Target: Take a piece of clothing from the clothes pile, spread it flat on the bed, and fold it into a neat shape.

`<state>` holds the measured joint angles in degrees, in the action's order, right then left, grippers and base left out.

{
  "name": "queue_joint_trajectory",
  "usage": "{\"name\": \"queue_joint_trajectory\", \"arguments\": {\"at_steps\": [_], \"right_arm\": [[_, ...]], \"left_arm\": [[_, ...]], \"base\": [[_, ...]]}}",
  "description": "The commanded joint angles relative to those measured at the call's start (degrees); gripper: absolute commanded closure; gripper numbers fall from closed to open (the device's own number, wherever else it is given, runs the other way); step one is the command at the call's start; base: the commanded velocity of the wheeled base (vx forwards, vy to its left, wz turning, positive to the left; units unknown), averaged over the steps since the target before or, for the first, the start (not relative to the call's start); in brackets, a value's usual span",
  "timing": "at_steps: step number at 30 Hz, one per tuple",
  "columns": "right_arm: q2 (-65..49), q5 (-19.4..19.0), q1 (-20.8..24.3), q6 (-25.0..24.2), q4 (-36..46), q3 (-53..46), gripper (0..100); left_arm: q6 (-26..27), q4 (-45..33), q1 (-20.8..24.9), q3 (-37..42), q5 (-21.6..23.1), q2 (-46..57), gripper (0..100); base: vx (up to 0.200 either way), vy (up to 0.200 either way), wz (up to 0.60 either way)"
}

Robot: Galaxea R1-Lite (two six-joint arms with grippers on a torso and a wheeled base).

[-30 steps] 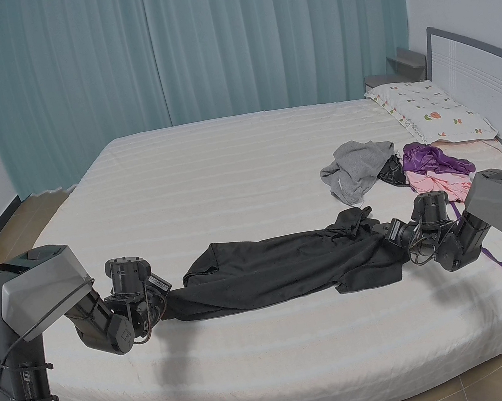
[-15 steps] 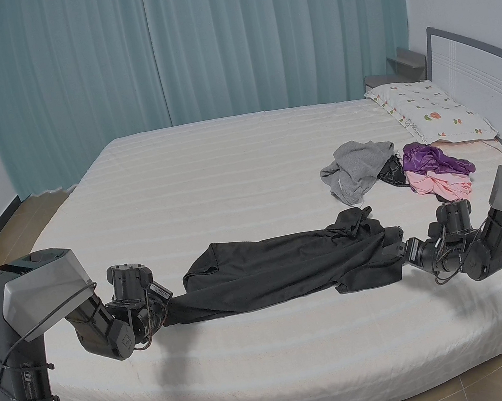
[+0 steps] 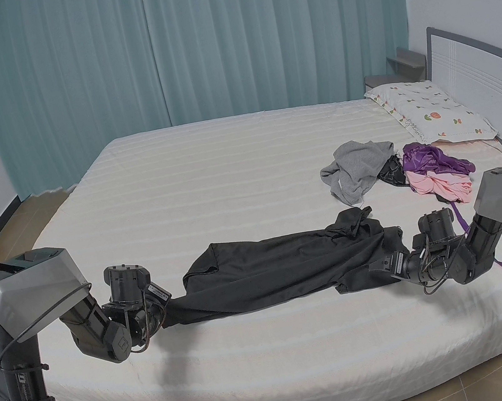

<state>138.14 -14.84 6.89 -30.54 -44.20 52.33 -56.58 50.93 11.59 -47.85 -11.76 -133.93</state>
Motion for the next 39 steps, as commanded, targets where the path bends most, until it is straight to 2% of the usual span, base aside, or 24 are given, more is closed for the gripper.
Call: {"name": "queue_joint_trajectory", "arguments": {"at_steps": [1,5,16,17,23,27,34,39], "right_arm": [[2.22,1.48,1.02,0.04,1.93,3.92,0],[2.22,4.03,0.93,0.39,2.19,3.92,0],[1.78,4.29,-0.12,2.32,4.74,3.56,0],[2.04,4.29,0.06,2.85,4.74,3.92,100],[2.22,4.29,0.41,3.99,4.65,3.56,100],[-3.06,4.11,0.76,3.73,3.86,-1.8,100],[-15.62,-0.11,-3.11,2.41,3.86,-14.1,100],[-22.92,-5.47,-7.42,2.94,3.86,-22.8,100]], "left_arm": [[-0.03,0.04,0.01,0.39,-0.01,0.42,100],[-0.03,0.04,0.01,0.48,0.07,0.33,100],[-0.03,0.04,0.1,0.39,0.16,0.33,100],[-0.03,0.04,0.1,0.39,0.16,0.24,100],[-0.11,-0.04,0.1,0.65,0.07,0.42,100],[0.15,0.04,0.62,3.64,0.07,2.27,100],[0.41,0.13,0.45,8.3,0.16,6.13,100],[1.21,0.13,0.54,11.81,0.25,9.82,100]], "base": [[0.0,0.0,0.0],[0.0,0.0,0.0],[0.0,0.0,0.0],[0.0,0.0,0.0],[0.0,0.0,0.0],[0.0,0.0,0.0],[0.0,0.0,0.0],[0.0,0.0,0.0]]}}
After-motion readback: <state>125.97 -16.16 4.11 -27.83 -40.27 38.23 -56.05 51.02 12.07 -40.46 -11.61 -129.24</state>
